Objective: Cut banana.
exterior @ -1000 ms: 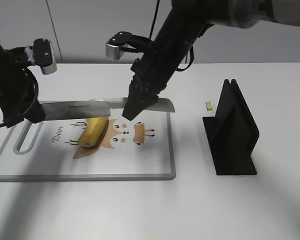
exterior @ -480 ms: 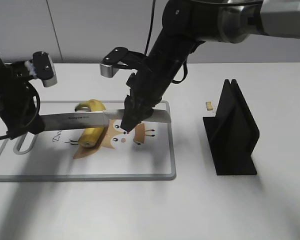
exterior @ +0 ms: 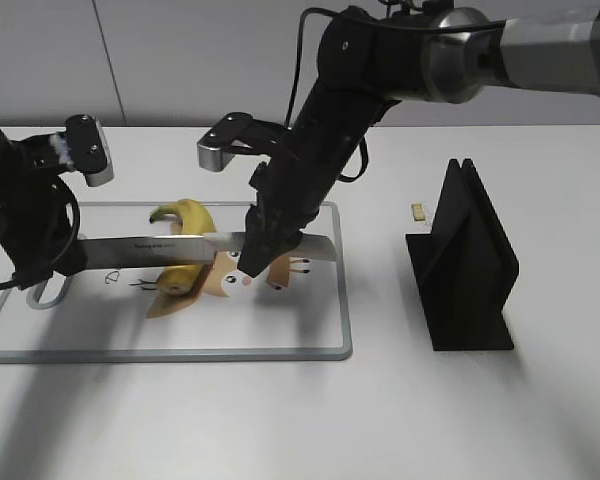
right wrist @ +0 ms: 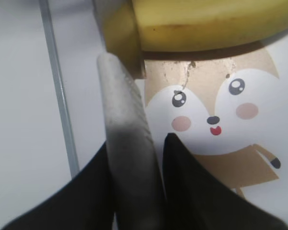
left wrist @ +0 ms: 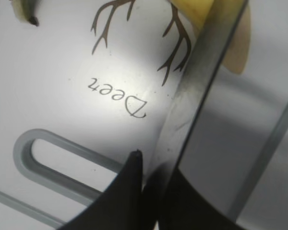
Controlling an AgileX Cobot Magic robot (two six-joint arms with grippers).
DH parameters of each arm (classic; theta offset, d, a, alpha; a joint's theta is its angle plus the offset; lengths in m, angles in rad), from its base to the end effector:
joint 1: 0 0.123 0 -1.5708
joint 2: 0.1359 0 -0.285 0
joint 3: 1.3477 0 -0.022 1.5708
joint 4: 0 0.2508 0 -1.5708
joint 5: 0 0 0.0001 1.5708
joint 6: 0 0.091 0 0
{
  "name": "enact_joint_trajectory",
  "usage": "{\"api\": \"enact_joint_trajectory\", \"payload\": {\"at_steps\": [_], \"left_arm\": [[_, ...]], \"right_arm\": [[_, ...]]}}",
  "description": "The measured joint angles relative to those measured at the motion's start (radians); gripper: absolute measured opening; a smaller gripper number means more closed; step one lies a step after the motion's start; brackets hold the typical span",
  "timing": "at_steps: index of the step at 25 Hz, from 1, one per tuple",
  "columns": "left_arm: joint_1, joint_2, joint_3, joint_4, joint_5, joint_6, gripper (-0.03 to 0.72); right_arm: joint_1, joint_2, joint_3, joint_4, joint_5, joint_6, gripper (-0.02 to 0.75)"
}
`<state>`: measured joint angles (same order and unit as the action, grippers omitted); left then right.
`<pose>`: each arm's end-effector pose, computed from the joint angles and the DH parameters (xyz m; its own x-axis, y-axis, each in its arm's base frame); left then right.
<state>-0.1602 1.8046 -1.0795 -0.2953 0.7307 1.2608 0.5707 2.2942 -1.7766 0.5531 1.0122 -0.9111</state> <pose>0.3302 -0.0713 0.1700 -0.3174 0.9072 -0.2760 0.9302 0.3544 0.0953 0.3730 0.2877 0.1446 -0.3692 -0.8332 -0.4116 -0.9251 0.2873 0.2483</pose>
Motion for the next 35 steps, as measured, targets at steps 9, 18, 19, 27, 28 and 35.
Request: {"api": "enact_joint_trajectory", "payload": {"at_steps": [9,18,19,27,28,35], "left_arm": [[0.0,0.0,0.001,0.001,-0.006,0.0,0.047],[0.0,0.019,0.002,-0.01,-0.013,0.0,0.051],[0.0,0.019,0.002,-0.01,-0.013,0.0,0.051],[0.0,0.052,0.004,-0.019,-0.023,0.0,0.052],[0.0,0.053,0.01,-0.019,-0.034,0.0,0.053],[0.0,0.049,0.071,-0.021,-0.138,0.0,0.054]], "right_arm": [[0.003,0.002,0.0,-0.008,-0.001,0.001,0.228],[0.003,0.007,-0.001,-0.018,-0.009,0.001,0.228],[0.003,0.008,-0.001,-0.018,-0.009,0.001,0.228],[0.005,0.027,-0.003,-0.044,-0.014,0.002,0.228],[0.006,0.03,-0.004,-0.045,-0.016,0.002,0.228],[0.007,0.067,-0.017,-0.048,-0.017,0.001,0.231]]}}
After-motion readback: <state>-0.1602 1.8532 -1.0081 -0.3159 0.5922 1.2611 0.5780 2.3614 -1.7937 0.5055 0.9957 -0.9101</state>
